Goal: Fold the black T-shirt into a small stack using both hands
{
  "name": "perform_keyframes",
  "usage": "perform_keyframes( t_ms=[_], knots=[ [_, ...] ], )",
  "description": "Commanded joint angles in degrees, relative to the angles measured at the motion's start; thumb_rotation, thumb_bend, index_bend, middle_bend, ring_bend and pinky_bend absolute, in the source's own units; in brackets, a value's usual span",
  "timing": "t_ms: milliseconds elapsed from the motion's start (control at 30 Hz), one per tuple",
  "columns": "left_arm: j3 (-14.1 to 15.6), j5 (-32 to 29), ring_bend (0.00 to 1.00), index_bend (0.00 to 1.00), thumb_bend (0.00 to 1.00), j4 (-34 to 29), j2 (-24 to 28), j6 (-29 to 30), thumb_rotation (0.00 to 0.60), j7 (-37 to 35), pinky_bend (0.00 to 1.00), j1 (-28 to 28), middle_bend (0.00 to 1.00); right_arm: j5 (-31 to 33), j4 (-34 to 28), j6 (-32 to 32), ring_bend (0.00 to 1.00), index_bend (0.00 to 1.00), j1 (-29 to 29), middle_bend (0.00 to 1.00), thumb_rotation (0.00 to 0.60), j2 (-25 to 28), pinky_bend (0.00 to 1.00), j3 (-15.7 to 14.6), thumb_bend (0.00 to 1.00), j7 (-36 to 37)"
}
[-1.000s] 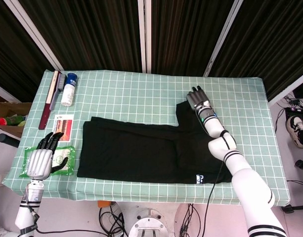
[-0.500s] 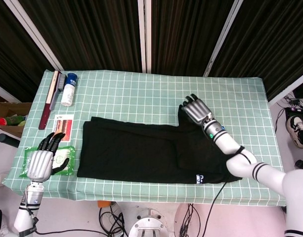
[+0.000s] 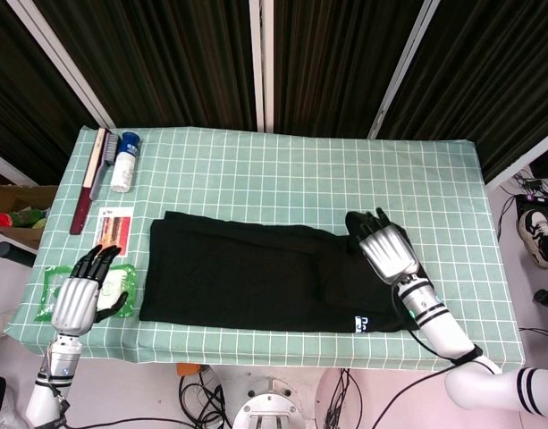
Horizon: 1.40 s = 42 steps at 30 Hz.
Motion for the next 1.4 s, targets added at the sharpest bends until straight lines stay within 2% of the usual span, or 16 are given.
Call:
perform_keyframes(
  t_ms=[33, 167, 233, 333, 367, 533, 600, 767, 900, 1000, 1233, 1400],
  knots=[
    [0.1, 0.1, 0.06, 0.11, 0.27, -0.1, -0.1, 0.0, 0.600, 0.2, 0.17, 0.1, 0.11, 1.2, 0.6, -0.3, 0.12, 0.43, -0.9, 0.29, 0.600, -1.6, 0.17, -1.8, 0.44, -1.7],
    [0.2, 0.2, 0.06, 0.11, 0.27, -0.1, -0.2, 0.0, 0.600, 0.3, 0.17, 0.2, 0.11, 2.1, 1.2, -1.7, 0.11, 0.27, -1.3, 0.25, 0.600, -3.1, 0.17, -3.2, 0.40, -1.6],
    [0.2, 0.3, 0.06, 0.11, 0.27, -0.2, -0.1, 0.1, 0.600, 0.4, 0.17, 0.3, 0.11, 0.9, 0.6, -1.5, 0.10, 0.15, -2.0, 0.23, 0.600, -3.1, 0.17, -3.9, 0.35, -0.3],
    [0.1, 0.6, 0.06, 0.11, 0.27, -0.4, 0.0, 0.4, 0.600, 0.6, 0.17, 0.3, 0.11, -1.0, -1.5, -1.4, 0.10, 0.02, -3.5, 0.21, 0.600, -1.4, 0.17, -5.2, 0.29, 3.5],
    [0.1, 0.6, 0.06, 0.11, 0.27, -0.5, 0.1, 0.4, 0.600, 0.6, 0.17, 0.3, 0.11, -1.7, -2.5, -1.4, 0.10, 0.00, -4.0, 0.21, 0.600, -0.5, 0.17, -5.5, 0.27, 5.1],
    [0.1, 0.8, 0.06, 0.11, 0.27, -0.8, 0.3, 0.5, 0.600, 1.0, 0.17, 0.4, 0.11, -6.2, -7.1, 0.7, 0.10, 0.00, -6.7, 0.20, 0.600, 5.6, 0.15, -7.0, 0.17, 10.6],
    [0.1, 1.0, 0.06, 0.11, 0.27, -1.0, 0.3, 0.7, 0.600, 1.0, 0.17, 0.5, 0.10, -7.9, -7.8, 1.6, 0.10, 0.00, -7.4, 0.20, 0.600, 7.3, 0.15, -6.8, 0.16, 12.8],
    [0.0, 1.5, 0.06, 0.11, 0.27, -1.3, 0.3, 1.4, 0.600, 1.4, 0.17, 0.6, 0.10, -9.3, -5.5, 1.2, 0.10, 0.00, -6.4, 0.22, 0.600, 8.8, 0.15, -2.5, 0.17, 20.4],
    [0.0, 1.5, 0.06, 0.11, 0.27, -1.5, 0.5, 1.5, 0.600, 1.6, 0.17, 0.7, 0.10, -4.6, 0.2, -6.0, 0.10, 0.08, -1.8, 0.23, 0.600, 7.2, 0.15, 1.7, 0.27, 23.9],
    [-0.2, 1.1, 0.06, 0.11, 0.27, -1.7, 0.6, 1.4, 0.600, 1.6, 0.17, 0.8, 0.10, -0.1, 6.7, -13.4, 0.10, 0.12, 2.5, 0.23, 0.600, 4.2, 0.14, 4.1, 0.31, 25.4],
    [-0.4, 0.4, 0.06, 0.11, 0.27, -1.3, 0.5, 0.6, 0.600, 1.6, 0.17, 0.8, 0.10, 6.8, 18.1, -23.7, 0.10, 0.21, 9.1, 0.22, 0.600, -2.9, 0.14, 5.5, 0.36, 26.0],
    [-0.6, 0.0, 0.06, 0.11, 0.27, -1.0, 0.4, 0.2, 0.600, 1.7, 0.17, 0.7, 0.09, 9.7, 23.5, -27.8, 0.10, 0.23, 12.3, 0.23, 0.600, -7.1, 0.14, 5.0, 0.38, 25.6]
  ],
)
